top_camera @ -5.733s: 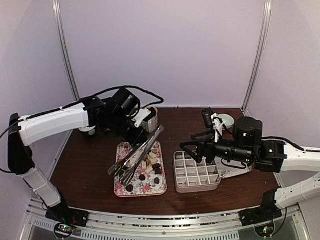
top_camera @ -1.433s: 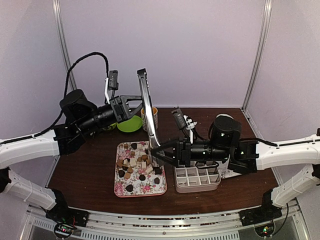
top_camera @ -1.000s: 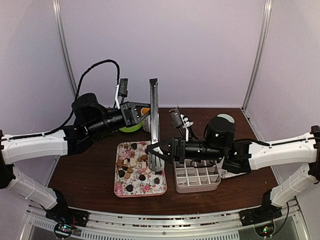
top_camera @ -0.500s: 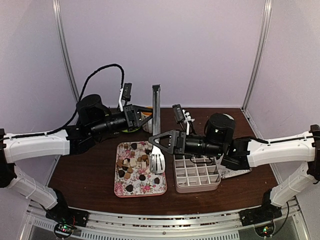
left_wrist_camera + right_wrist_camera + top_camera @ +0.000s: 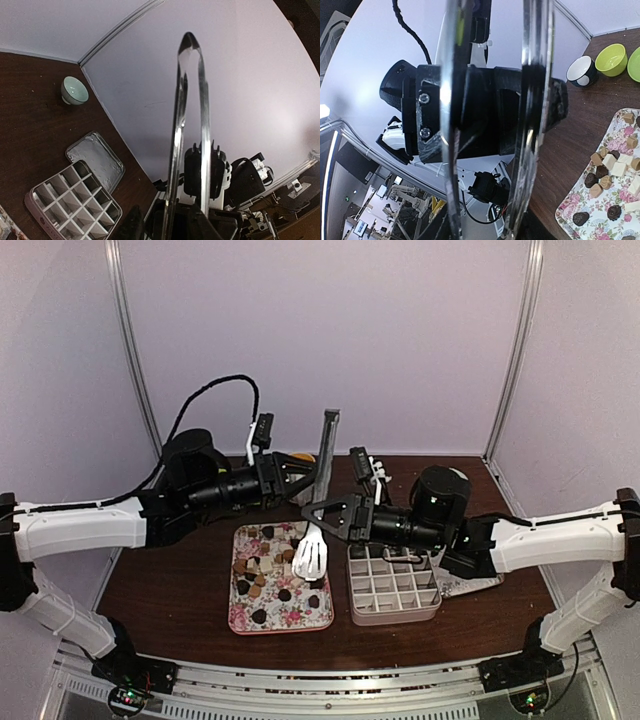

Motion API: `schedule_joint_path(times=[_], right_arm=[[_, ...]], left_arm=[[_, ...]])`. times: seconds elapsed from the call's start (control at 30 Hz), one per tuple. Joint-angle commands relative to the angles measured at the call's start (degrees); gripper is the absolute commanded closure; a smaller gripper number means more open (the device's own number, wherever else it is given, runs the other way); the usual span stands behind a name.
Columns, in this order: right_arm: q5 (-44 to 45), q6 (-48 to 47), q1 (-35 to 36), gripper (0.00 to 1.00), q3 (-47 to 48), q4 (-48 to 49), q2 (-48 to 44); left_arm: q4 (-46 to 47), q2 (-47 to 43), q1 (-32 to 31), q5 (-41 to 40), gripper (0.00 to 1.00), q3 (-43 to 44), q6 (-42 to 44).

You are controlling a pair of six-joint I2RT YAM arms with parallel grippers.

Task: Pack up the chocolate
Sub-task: Pass from the left arm to the right

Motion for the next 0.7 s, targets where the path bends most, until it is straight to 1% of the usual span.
schedule_joint_path(times=[0.0, 0.2, 0.23, 0.27, 0.37, 0.47, 0.53, 0.57, 0.67], right_arm=[[1.0, 0.2, -0.7, 0.61, -1.01, 1.97, -1.01], [1.29, 0.02, -1.46, 0.65, -1.55, 1.37, -1.39], [1.37, -0.33, -1.61, 0.67, -1.57, 0.97, -1.51], [1.52, -0.63, -1.66, 0.7, -1.57, 0.38, -1.57], [1.75, -1.82, -1.91, 0.74, -1.59, -1.24, -1.83], [1.14, -4.51, -2.02, 0.75, -0.32, -5.35, -2.18], [-0.21, -8.55, -2.02, 0.76, 1.64, -10.97, -2.33], [-0.99, -12.32, -1.97, 0.76, 2.74, -14.86, -2.41], [-2.14, -22.07, -1.94, 0.77, 6.01, -26.6, -3.22]], left_arm=[[-1.35, 0.13, 0.45, 2.06, 0.65, 2.84, 0.18], [-2.18, -1.67, 0.45, 2.48, 0.63, 1.77, -0.05], [-2.66, -2.25, 0.45, 2.13, 0.63, 1.48, 0.23], [-3.67, -2.94, 0.52, 1.76, 0.63, 1.2, 0.5], [-7.76, -5.16, 1.01, 0.89, 0.63, 1.56, 2.9], [-15.39, -8.93, 1.88, -1.0, 0.62, 3.4, 8.79], [-21.1, -10.73, 2.51, -1.58, 0.58, 5.88, 13.72], [-24.23, -11.38, 2.82, -1.52, 0.54, 7.44, 16.35], [-32.83, -12.51, 3.55, -0.6, 0.38, 12.31, 23.38]])
